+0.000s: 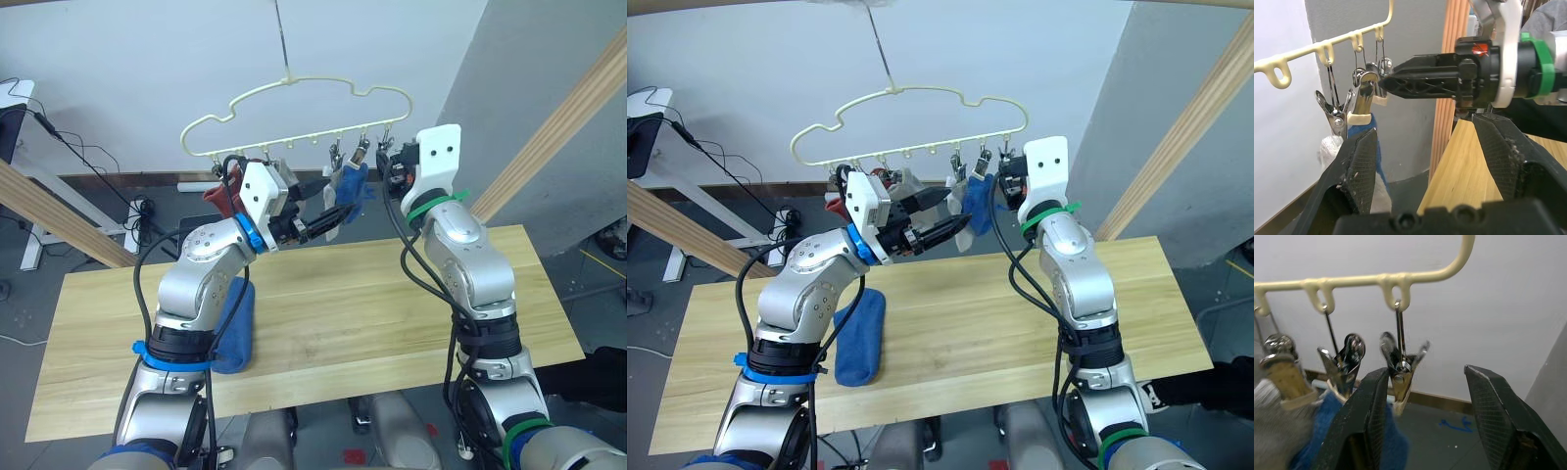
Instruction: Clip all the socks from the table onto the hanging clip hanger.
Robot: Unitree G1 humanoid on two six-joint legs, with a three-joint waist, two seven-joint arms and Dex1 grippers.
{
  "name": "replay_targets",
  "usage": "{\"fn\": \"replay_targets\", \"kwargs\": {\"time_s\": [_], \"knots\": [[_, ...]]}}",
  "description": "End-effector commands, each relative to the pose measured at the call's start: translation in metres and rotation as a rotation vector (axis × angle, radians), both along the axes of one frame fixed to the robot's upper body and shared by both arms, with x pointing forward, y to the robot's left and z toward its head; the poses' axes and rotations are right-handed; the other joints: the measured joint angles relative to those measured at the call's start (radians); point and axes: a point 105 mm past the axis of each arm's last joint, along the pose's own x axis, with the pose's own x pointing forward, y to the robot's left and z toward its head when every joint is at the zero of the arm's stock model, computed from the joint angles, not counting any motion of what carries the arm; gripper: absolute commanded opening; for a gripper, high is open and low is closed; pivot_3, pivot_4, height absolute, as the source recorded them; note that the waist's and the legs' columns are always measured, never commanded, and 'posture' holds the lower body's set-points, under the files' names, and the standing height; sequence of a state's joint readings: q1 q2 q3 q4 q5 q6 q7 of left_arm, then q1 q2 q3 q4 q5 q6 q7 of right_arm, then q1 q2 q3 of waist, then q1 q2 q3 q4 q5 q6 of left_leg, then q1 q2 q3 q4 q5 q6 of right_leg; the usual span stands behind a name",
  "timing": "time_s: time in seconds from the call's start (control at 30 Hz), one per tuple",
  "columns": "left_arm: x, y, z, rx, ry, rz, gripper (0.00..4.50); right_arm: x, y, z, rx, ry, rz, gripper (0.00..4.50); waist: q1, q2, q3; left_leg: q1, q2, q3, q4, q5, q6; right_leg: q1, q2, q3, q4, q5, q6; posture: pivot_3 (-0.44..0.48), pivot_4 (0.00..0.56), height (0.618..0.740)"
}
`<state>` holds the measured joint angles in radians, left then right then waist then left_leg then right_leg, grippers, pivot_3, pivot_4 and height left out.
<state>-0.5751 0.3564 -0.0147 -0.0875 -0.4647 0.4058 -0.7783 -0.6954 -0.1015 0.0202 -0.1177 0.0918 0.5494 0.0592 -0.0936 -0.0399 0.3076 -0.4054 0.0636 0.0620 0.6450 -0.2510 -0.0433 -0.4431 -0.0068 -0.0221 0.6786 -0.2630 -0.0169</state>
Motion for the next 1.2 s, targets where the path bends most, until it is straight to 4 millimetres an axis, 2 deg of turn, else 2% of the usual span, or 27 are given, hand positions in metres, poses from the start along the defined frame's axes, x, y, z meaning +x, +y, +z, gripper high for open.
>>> {"fn": "replay_targets", "kwargs": {"time_s": [0.03, 0.33, 0.63, 1.2], "knots": [[-0.006, -0.005, 0.012, -0.001, -0.061, -0.028, 3.46, 0.0, 0.0, 0.016, 0.037, -0.059, -0.011, 2.56, 0.001, 0.0, 0.0, 0.0, 0.0, 0.0, 0.0, 0.0, 0.0, 0.0, 0.0, 0.0, 0.0, 0.0, 0.0, -0.171, 0.295, 0.74], [-0.005, -0.007, 0.012, -0.005, -0.062, -0.028, 3.46, 0.006, 0.006, 0.021, 0.14, -0.035, -0.048, 2.56, 0.004, 0.0, 0.0, 0.0, 0.0, 0.0, 0.0, 0.0, 0.0, 0.0, 0.0, 0.0, 0.001, 0.0, 0.0, -0.173, 0.296, 0.74], [-0.006, -0.009, 0.01, -0.001, -0.061, -0.035, 3.46, 0.002, 0.013, 0.027, 0.176, -0.044, -0.067, 2.56, 0.004, 0.0, 0.0, 0.0, 0.0, 0.0, 0.0, 0.0, 0.0, 0.0, 0.0, 0.0, 0.001, 0.0, 0.0, -0.183, 0.295, 0.74], [-0.007, -0.013, 0.007, -0.003, -0.056, -0.043, 3.46, -0.003, 0.01, 0.023, 0.219, -0.007, -0.094, 2.56, 0.004, 0.0, 0.0, 0.0, 0.0, 0.0, 0.0, 0.0, 0.0, 0.0, 0.0, 0.0, 0.001, 0.0, 0.0, -0.197, 0.298, 0.74]]}}
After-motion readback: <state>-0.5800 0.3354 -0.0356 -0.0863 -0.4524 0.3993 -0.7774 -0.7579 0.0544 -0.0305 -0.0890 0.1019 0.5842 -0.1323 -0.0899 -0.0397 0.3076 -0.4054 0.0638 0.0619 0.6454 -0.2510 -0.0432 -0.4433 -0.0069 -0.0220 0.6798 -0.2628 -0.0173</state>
